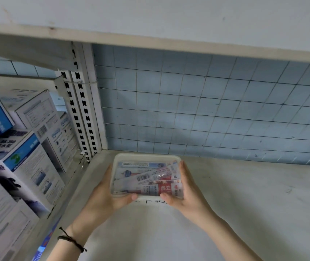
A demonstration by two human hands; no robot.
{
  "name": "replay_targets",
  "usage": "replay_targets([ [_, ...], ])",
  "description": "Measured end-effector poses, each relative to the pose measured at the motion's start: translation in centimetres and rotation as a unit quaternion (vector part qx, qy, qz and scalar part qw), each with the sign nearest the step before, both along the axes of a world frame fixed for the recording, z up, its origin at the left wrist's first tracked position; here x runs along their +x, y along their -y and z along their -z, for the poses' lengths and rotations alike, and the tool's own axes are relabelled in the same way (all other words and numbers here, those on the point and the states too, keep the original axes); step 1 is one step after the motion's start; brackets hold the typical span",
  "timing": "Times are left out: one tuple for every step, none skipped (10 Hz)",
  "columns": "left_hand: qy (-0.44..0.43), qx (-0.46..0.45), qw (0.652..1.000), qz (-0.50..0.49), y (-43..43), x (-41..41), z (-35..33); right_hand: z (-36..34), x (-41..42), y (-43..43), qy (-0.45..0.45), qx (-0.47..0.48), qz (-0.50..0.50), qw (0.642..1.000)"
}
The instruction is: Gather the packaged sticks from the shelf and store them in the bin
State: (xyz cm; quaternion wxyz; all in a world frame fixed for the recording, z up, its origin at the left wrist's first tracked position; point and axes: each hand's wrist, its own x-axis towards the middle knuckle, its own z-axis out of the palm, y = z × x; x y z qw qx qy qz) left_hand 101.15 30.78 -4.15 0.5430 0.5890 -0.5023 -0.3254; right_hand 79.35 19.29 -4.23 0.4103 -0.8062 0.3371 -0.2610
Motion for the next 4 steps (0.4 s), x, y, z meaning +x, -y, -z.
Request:
replay_targets([
  [0.016,-0.013,1.0,0.002,-0.2,-0.2,-0.6,-0.3,-0.1,0.1,-0.007,-0.023,-0.005,1.0],
  [0.083,0.0,0.996,-0.018,-0.6,0.0,-0.8,-1.3,-0.5,0.0,-0.066,-0.082,-0.01,0.994],
  [0.232,0.031,0.967,-0.098,-1.3,0.1,-0.8,-1.8,-0.9,-1.0,-0.106,-0.099,0.026,0.989],
  [0.313,-0.011,0.934,-0.174,-2.7,-0.9,-2.2,-3.3,-1.2,-2.9,-0.076,-0.142,0.072,0.984],
])
